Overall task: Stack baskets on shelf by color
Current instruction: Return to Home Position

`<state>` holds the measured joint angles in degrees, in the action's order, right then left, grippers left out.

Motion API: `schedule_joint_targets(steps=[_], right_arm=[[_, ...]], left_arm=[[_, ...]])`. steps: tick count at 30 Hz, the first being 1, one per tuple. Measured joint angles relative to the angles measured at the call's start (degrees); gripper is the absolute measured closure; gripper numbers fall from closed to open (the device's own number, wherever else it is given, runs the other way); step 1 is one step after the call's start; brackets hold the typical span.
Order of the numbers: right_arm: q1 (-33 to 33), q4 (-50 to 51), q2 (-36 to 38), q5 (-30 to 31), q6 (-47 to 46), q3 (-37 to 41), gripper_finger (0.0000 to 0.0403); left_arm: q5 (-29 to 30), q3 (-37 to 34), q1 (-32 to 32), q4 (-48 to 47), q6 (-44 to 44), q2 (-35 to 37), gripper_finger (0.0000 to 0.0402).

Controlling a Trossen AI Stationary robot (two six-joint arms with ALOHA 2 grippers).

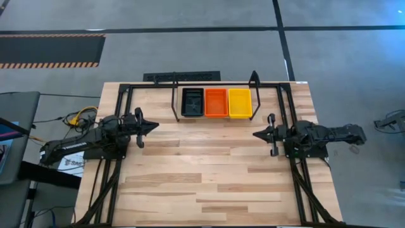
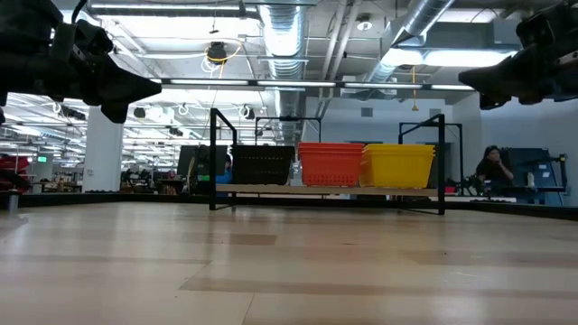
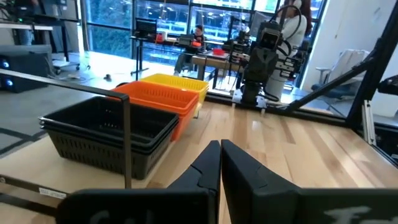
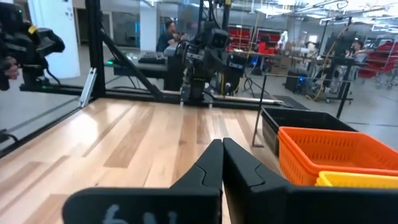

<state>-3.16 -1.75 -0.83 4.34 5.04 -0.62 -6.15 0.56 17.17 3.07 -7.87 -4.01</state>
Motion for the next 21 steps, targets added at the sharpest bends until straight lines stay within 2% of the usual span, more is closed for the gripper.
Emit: schedule_joint_targets(steps=[11, 17, 21], right_arm=[[0.94, 0.40, 0.04, 0.02, -1.02, 0.02, 0.0378], [0.94, 0.38, 0.03, 0.00, -11.60, 0.06, 0.0374], [0.94, 0.38, 0.03, 0.00, -12.98, 0.09, 0.0375]], left_arm=[[-0.04, -0.09, 0.00, -0.01, -6.61, 0.00, 0.0402], [0.45, -0.13, -0.02, -0.11, -5.53, 0.00, 0.0402], [0.94, -0.13, 0.00, -0.17, -5.15, 0.00, 0.0402]])
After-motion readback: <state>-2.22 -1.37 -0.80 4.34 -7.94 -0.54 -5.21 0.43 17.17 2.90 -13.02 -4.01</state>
